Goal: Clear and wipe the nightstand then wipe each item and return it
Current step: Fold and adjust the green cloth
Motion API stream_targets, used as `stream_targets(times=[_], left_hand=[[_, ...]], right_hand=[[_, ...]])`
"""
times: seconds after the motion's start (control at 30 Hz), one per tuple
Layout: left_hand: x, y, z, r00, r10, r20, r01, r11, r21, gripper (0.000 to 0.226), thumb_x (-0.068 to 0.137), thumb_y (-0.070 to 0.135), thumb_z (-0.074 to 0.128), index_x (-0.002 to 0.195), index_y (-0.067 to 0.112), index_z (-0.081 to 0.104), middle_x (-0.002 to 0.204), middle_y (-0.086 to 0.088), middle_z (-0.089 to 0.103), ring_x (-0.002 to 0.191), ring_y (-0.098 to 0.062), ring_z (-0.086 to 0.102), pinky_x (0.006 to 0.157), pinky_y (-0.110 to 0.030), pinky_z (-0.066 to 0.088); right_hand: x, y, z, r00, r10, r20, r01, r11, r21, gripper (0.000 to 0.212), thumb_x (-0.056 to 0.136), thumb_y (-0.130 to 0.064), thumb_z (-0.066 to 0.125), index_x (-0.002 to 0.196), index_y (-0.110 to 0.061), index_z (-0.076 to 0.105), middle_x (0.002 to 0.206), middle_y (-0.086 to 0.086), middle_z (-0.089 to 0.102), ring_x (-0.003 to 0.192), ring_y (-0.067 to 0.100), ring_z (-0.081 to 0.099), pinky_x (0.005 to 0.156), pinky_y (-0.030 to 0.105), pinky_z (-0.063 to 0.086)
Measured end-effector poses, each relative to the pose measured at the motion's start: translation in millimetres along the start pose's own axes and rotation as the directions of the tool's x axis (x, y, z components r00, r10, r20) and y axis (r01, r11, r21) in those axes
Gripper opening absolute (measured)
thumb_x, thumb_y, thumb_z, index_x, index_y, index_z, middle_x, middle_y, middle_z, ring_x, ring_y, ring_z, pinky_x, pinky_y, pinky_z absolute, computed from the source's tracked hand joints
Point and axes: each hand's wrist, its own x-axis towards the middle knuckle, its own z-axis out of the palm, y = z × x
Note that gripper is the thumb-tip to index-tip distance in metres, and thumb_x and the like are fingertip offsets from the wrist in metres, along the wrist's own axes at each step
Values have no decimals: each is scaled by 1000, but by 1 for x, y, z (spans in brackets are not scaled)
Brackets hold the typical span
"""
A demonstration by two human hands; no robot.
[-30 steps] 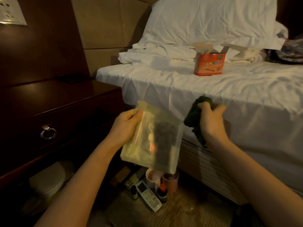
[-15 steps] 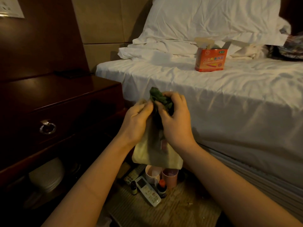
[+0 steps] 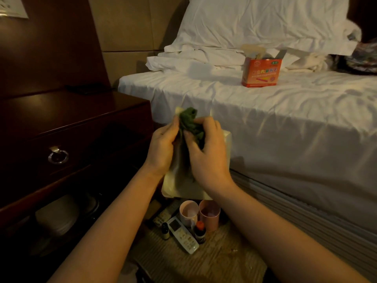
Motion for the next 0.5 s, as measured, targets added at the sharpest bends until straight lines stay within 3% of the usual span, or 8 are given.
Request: stream_targets(times=[0.07,0.2,0.33,0.5], left_hand=[[-2,4,-3,999,-38,12,39,998,-41,38,102,23,30,89,8,63,71,-1,71,69,-11,69,62,-21,55],[-2,7,-6,999,-41,-30,41,999,-1,41,100,27,33,77,9,62,59,0,66,56,-10,65,56,-20,54],[1,4,-6,995,-44,-85,43,999,-6,40,100,29,34,79,10,63,60,1,68,57,-9,65,57,-20,54],[2,9,-13,992,-52,-118,42,996,-82,40,95,40,41,85,12,68,80,-7,68,75,-19,66,75,-34,54]], right_hand=[[8,9,-7,999,24,-30,-25,998,-53,15,89,-8,57,100,-17,51,102,0,44,82,-5,42,71,5,33],[22,36,-22,959,257,-119,-268,959,-90,13,92,-8,51,103,-15,48,108,5,41,83,14,42,65,15,27],[26,44,-22,946,280,-163,-299,948,-108,14,94,-9,50,107,-9,49,107,3,38,82,16,42,66,16,28],[32,57,-26,833,473,-286,-508,860,-57,14,95,-10,47,108,-5,48,114,14,50,88,26,51,72,35,40]])
